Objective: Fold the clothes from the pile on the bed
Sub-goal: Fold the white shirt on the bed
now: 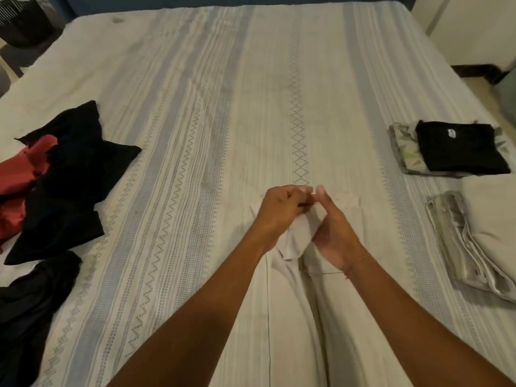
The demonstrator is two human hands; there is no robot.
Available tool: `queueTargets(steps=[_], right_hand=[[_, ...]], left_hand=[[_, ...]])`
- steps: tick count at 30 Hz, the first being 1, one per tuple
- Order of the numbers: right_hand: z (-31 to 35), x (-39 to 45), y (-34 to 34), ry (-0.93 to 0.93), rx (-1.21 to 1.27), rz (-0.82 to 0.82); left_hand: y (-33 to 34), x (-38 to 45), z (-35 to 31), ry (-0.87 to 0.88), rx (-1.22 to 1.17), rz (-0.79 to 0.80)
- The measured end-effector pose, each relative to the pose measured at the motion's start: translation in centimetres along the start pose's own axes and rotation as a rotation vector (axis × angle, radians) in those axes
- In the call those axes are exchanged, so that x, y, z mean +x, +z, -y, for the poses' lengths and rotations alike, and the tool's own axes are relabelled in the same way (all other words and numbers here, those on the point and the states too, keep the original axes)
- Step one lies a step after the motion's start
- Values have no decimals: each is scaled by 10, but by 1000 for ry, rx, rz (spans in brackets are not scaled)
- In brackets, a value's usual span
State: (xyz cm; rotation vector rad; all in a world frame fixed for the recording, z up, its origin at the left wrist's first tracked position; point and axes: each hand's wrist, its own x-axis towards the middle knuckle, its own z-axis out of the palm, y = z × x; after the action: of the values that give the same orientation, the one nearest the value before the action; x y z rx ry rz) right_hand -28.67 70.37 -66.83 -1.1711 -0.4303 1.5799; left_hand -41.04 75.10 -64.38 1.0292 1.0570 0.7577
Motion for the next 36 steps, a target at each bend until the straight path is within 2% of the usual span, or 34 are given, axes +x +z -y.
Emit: queueTargets(steps=[3, 5, 9, 13, 15, 17, 21, 23, 25, 28, 30, 32, 34, 36], right_hand=[[5, 18, -41, 36, 6, -214], [5, 16, -59, 51, 74, -268], [-2, 6, -87, 34, 320, -241], [-9, -1, -104, 15, 450, -322], [-8, 0, -107, 46, 404, -400], [-7, 6, -111, 116, 193, -476], [-4, 18, -122, 157, -165, -438], [5, 22, -127, 118, -162, -435], [12, 23, -131, 70, -53, -476], [12, 25, -141, 108, -74, -545], [9, 25, -142, 162, -118, -524], [6, 26, -143, 184, -277, -482], [5, 27, -146, 165, -449, -416], [11, 26, -149, 134, -521, -342]], left_hand=[[-16, 9, 36, 166, 384, -284], [-28, 10, 67, 205, 696, -353], [-30, 16, 108, 207, 1030, -175], [-24, 32, 117, 183, 1238, -84], [-23, 39, 120, 189, 1301, -77], [-25, 46, 125, 166, 1344, -85], [-28, 48, 143, 210, 1427, -115], [-27, 47, 147, 240, 1410, -134], [-26, 45, 147, 232, 1395, -134], [-24, 40, 143, 215, 1383, -107], [-24, 38, 142, 221, 1368, -85], [-24, 37, 142, 238, 1350, -58], [-26, 39, 143, 252, 1328, -37], [-28, 39, 143, 252, 1309, -32]])
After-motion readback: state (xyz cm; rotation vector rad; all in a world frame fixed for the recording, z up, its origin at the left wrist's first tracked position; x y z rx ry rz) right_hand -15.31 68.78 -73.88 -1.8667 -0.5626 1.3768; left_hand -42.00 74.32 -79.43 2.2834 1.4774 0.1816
